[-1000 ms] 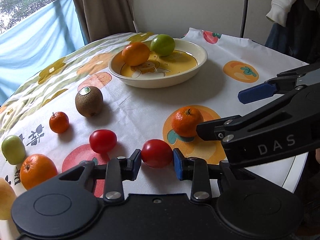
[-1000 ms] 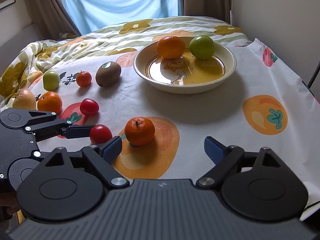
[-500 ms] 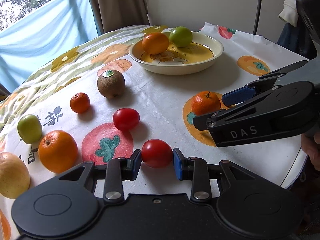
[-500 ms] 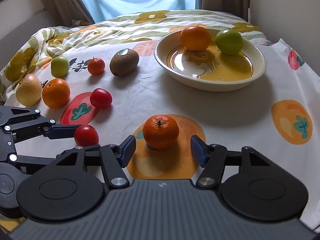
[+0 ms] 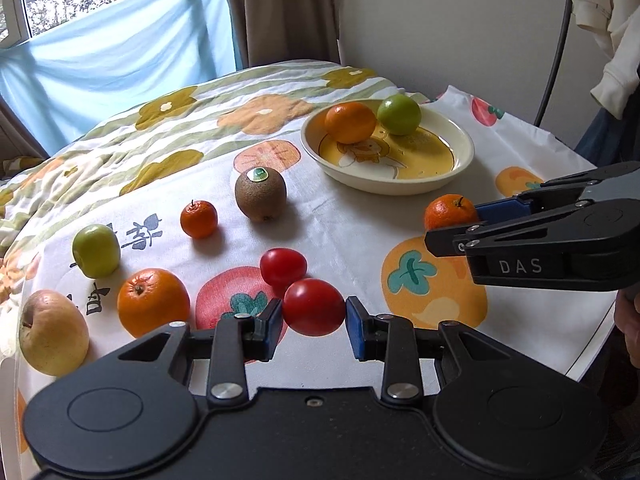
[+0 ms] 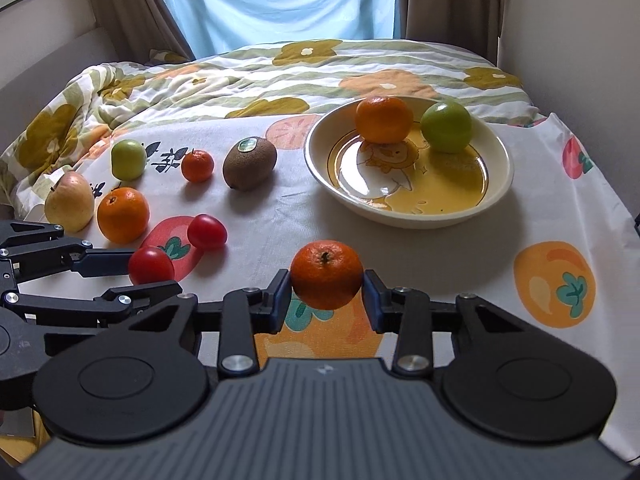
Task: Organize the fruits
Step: 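Grasp the small tangerine with the right gripper, then place the red tomato in the bowl with the left gripper while the right carries the tangerine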
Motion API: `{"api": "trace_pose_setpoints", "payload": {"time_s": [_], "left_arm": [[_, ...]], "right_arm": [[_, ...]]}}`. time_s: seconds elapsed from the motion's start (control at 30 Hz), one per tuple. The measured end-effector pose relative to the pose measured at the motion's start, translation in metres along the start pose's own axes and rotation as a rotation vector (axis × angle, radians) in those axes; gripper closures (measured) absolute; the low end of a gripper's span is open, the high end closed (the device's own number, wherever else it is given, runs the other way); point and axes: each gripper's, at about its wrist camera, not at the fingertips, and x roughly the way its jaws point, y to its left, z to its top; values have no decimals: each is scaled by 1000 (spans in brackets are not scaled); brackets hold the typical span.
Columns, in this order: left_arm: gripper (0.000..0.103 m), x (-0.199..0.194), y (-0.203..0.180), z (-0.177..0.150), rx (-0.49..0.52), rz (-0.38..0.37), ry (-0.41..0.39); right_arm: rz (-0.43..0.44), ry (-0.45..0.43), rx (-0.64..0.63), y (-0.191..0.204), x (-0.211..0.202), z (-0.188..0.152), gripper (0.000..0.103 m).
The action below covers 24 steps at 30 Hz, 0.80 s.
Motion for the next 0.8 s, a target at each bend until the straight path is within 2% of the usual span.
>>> {"api": "trace_pose_setpoints", "payload": {"time_s": [0.47, 0.8], "left_arm": [[66, -12, -34, 61, -64, -9, -57], [66, 16, -52, 101, -96, 10, -53]], "right_arm": [[-30, -45, -8, -51, -37, 40, 50], [-37, -51, -39, -103, -24, 70, 50]]}}
